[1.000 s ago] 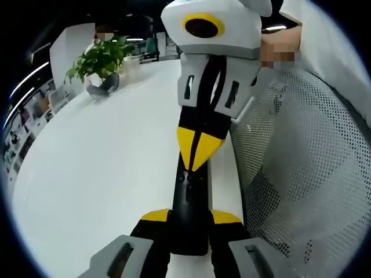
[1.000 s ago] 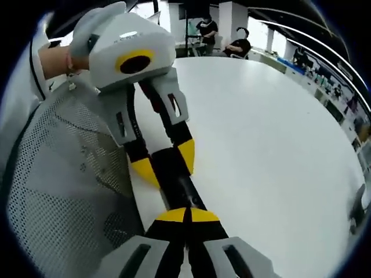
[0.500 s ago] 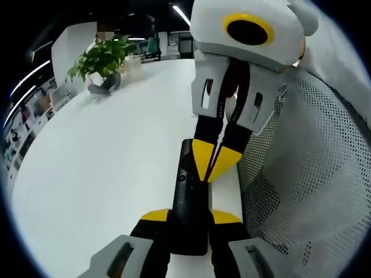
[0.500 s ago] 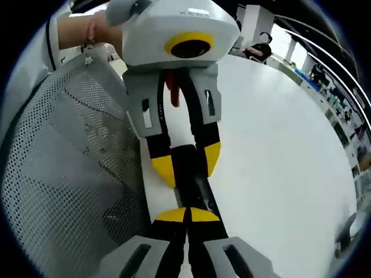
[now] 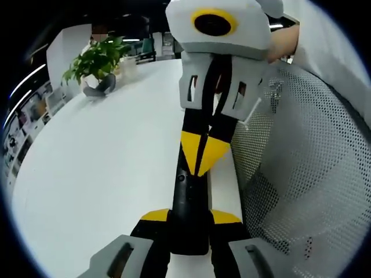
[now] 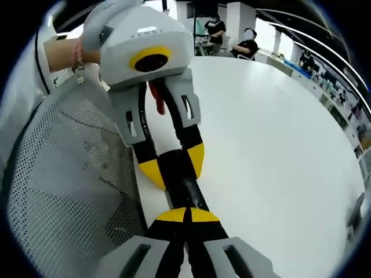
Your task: Press the specified remote control buttons in sequence, fully releasing each button before pressing the next.
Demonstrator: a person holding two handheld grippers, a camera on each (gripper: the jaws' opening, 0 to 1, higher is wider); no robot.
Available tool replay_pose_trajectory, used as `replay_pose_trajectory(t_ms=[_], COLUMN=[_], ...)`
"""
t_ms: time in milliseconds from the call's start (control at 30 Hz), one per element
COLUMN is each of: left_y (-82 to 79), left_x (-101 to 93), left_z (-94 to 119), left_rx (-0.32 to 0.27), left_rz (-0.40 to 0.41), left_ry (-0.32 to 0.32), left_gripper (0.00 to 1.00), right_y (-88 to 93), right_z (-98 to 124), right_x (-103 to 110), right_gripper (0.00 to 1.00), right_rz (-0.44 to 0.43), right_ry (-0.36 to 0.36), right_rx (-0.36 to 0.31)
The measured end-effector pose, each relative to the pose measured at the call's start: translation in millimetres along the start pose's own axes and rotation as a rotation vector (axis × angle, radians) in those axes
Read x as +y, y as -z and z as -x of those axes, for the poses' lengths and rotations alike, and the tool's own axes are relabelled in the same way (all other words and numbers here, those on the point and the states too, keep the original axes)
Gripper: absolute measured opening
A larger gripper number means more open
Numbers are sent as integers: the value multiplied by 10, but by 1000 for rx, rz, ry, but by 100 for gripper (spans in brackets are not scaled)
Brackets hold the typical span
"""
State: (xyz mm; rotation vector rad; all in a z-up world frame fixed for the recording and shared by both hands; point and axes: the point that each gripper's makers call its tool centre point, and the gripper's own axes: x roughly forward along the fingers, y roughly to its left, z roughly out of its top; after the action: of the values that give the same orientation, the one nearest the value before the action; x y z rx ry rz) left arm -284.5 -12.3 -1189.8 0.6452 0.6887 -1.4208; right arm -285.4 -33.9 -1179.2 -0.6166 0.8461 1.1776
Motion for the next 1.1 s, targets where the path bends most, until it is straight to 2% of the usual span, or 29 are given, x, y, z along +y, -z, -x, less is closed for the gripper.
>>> replay_pose_trajectory(t_ms=[67, 100, 200, 433, 633, 833, 900, 1033, 1067, 1100], left_y=[0, 0, 1, 0, 0, -1, -1, -1, -2, -3], left_x=[0, 0, -1, -2, 0, 1, 0, 0, -1, 0], left_z=[-1, -2, 0, -3, -2, -2, 0, 0, 0, 0], left_rx=[2, 3, 3, 9, 14, 26, 27, 21, 19, 18], left_rz=[-2, -2, 1, -2, 0, 7, 7, 9, 12, 15], left_ry=[2, 2, 0, 1, 0, -3, -3, -3, -4, -6], left_gripper=[24, 24, 24, 24, 24, 24, 24, 24, 24, 24], right_y=[33, 3, 20, 15, 3, -10, -13, -26, -42, -56], right_z=[-17, -19, -13, -40, -44, -61, -54, -21, -9, 2], right_x=[-9, -5, -5, 11, -1, 14, 1, -13, -42, -80], right_gripper=[0, 0, 0, 0, 0, 0, 0, 0, 0, 0], right_rz=[35, 50, 50, 272, 244, 313, 299, 53, 11, 5], right_ry=[1, -4, -13, 0, 9, 60, 65, 12, 17, 27], right_rx=[28, 12, 22, 62, 57, 72, 64, -2, -21, -31])
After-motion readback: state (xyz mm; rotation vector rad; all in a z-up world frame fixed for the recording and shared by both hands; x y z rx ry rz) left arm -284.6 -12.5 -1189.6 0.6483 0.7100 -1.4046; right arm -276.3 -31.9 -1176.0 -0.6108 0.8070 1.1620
